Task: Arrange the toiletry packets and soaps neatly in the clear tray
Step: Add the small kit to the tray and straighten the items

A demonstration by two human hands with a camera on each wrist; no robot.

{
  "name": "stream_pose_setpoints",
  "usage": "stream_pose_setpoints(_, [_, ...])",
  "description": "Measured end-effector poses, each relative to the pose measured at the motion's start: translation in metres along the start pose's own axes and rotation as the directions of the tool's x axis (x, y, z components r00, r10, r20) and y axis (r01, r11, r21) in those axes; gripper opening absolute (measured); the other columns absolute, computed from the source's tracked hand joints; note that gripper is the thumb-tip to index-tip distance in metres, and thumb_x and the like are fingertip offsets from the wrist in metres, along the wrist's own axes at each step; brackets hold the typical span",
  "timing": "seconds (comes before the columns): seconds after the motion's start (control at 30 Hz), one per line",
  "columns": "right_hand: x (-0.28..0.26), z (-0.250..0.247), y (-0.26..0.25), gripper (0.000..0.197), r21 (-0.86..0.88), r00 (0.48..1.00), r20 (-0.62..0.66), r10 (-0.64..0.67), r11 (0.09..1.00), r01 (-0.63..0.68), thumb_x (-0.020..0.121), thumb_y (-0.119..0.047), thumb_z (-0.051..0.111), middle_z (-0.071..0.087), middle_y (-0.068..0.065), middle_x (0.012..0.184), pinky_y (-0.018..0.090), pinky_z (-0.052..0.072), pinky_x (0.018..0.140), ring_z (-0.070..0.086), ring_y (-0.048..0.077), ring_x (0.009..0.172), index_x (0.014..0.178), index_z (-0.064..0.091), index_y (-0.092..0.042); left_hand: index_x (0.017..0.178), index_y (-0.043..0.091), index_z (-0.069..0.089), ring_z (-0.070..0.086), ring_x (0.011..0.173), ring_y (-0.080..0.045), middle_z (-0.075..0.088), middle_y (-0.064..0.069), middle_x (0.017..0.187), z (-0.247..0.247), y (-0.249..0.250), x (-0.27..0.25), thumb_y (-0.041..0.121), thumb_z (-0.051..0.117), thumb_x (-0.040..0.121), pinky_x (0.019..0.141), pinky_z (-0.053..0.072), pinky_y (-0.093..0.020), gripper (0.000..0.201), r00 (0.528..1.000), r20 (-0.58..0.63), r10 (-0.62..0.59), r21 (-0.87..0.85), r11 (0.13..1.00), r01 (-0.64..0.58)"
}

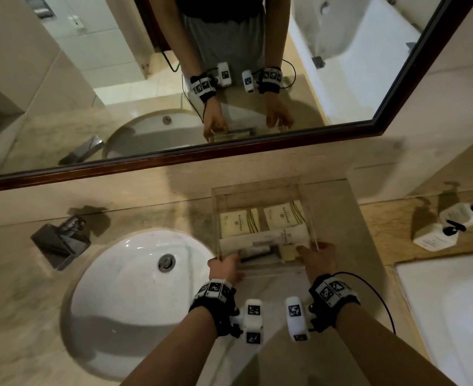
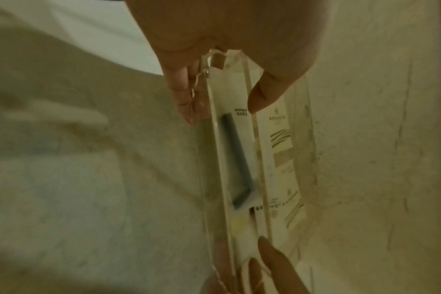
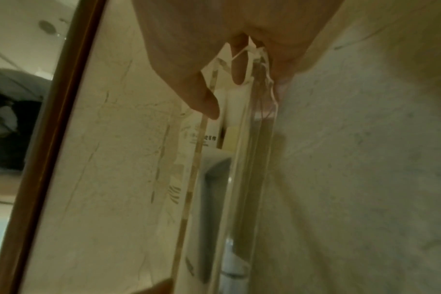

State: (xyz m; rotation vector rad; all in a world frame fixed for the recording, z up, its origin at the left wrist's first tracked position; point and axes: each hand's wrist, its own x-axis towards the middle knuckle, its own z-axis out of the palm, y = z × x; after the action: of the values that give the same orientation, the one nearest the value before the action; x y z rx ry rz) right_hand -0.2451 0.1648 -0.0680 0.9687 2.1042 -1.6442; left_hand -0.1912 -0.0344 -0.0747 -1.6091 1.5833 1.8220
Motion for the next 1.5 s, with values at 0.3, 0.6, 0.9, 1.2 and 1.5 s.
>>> stream_pose_setpoints(0.3, [0.04,-0.005,0.007,0.061,0.335,0.973,-0.066,0.22,0.924,-0.187,0.068,-0.059,0.053,0.068,0.015,0.087,0.054,0.053,0.088,0.064,0.034,0.085,0.089,0.065,-0.003,0.084,-0.001,0.061,0.056,0.063,-0.03,0.06,-0.018,0.071,-0.008,0.012,-0.028,0.009,0.051,0.076,0.052,0.047,-0.031,0.016,0.996,0.024,-0.087,-0.199,0.976,0.09])
stream_pose_setpoints(0.6, [-0.007,-0.012,-0.008,0.036,0.163,0.934,0.118,0.337,0.921,-0.353,0.096,-0.031,0.04,0.062,0.021,0.082,0.039,0.052,0.062,0.06,0.032,0.067,0.093,0.059,0.0,0.085,-0.002,0.058,0.06,0.052,-0.03,0.063,-0.021,0.067,-0.003,0.009,-0.04,0.01,0.046,0.085,0.05,0.049,-0.032,0.017,0.98,0.109,-0.169,-0.121,0.976,0.182])
stream_pose_setpoints(0.9, [-0.016,-0.005,-0.021,0.015,0.286,0.906,0.24,0.349,0.866,-0.409,0.086,-0.012,0.053,0.059,0.016,0.073,0.033,0.053,0.054,0.057,0.029,0.062,0.085,0.062,0.001,0.088,-0.002,0.058,0.062,0.069,-0.029,0.064,-0.019,0.074,0.015,0.014,-0.05,0.003,0.042,0.092,0.063,0.054,-0.036,0.016,0.969,0.161,-0.187,-0.186,0.958,0.216])
stream_pose_setpoints(1.2, [-0.013,0.003,-0.042,0.015,0.506,0.881,0.311,0.358,0.722,-0.472,0.081,-0.007,0.044,0.055,0.013,0.058,0.037,0.048,0.06,0.05,0.027,0.055,0.068,0.053,-0.006,0.075,-0.004,0.056,0.058,0.065,-0.029,0.059,-0.019,0.07,0.022,0.033,-0.047,-0.003,0.044,0.089,0.068,0.053,-0.037,0.018,0.982,0.119,-0.147,-0.311,0.933,0.178])
stream_pose_setpoints(1.5, [-0.011,0.007,-0.043,0.019,0.539,0.869,0.315,0.383,0.681,-0.495,0.081,-0.011,0.043,0.053,0.011,0.046,0.035,0.044,0.057,0.045,0.025,0.049,0.065,0.051,-0.008,0.081,0.001,0.059,0.058,0.066,-0.025,0.06,-0.013,0.073,0.023,0.029,-0.036,-0.002,0.046,0.085,0.06,0.051,-0.033,0.013,0.979,0.144,-0.147,-0.313,0.931,0.186])
